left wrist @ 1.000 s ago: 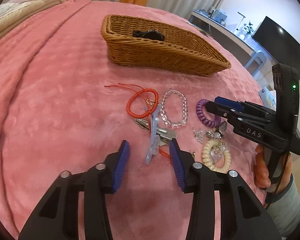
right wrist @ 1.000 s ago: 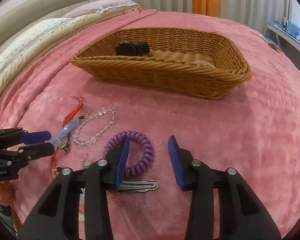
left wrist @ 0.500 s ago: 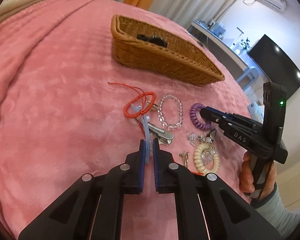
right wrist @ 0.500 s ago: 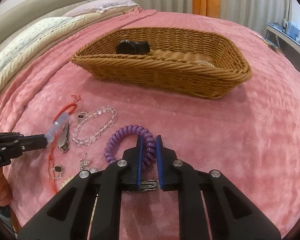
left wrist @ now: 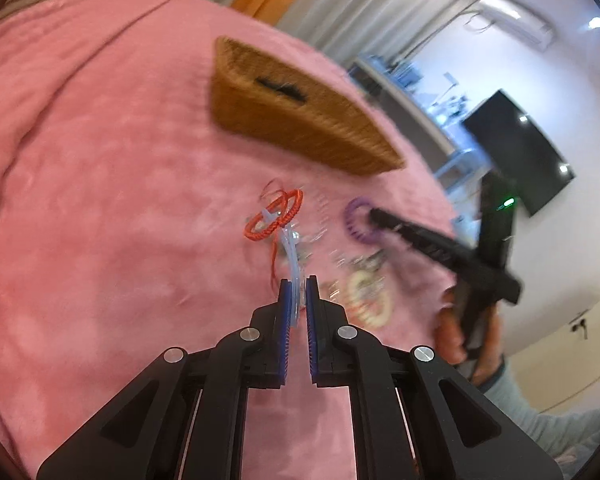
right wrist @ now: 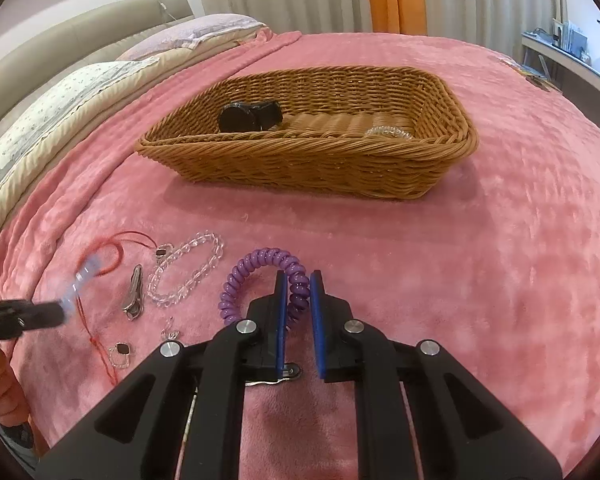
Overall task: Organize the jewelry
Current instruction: 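Grasp the clear hair clip with the left tool while the right tool grasps the purple coil, then carry clip and purple coil into the basket and open both tools, then grasp the red cord with the left tool while the right tool grasps the earring, then carry red cord and earring into the basket and open both tools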
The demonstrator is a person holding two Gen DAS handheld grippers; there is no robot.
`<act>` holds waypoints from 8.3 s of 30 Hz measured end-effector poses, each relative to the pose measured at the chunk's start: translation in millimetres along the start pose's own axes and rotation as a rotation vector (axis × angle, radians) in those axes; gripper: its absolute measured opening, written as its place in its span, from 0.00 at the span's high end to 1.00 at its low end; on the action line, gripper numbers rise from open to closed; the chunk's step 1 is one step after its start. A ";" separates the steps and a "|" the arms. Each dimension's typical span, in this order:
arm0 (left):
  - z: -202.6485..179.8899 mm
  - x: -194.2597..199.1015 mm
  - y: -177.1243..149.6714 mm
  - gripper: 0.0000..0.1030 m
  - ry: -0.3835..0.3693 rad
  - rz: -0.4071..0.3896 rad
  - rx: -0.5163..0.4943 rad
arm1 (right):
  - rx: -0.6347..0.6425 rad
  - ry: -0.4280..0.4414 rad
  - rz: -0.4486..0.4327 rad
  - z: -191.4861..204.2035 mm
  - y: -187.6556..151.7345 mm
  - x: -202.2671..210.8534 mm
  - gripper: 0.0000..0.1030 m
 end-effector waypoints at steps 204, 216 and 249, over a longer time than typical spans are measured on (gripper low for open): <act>-136.7 25.5 169.1 0.98 0.154 -0.402 -0.224 | -0.035 0.120 -0.205 -3.3 130.9 88.1 0.93; -98.2 -89.4 202.2 0.98 0.149 -0.283 -0.151 | -0.127 0.090 -0.069 -66.5 153.0 -30.4 0.93; -73.9 19.4 41.0 0.58 0.305 -0.237 -0.155 | 0.034 0.084 -0.041 -4.8 -2.4 61.7 0.58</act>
Point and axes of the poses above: each gripper's, at about its wrist camera, not at the fingertips, and x roughly against the way its jaws point, z to its left, y to its top, the point moved 6 cm from there along -x, roughly the way its jaws point, and after that the axes turned 8 degrees about x, right-handed, at the moved point
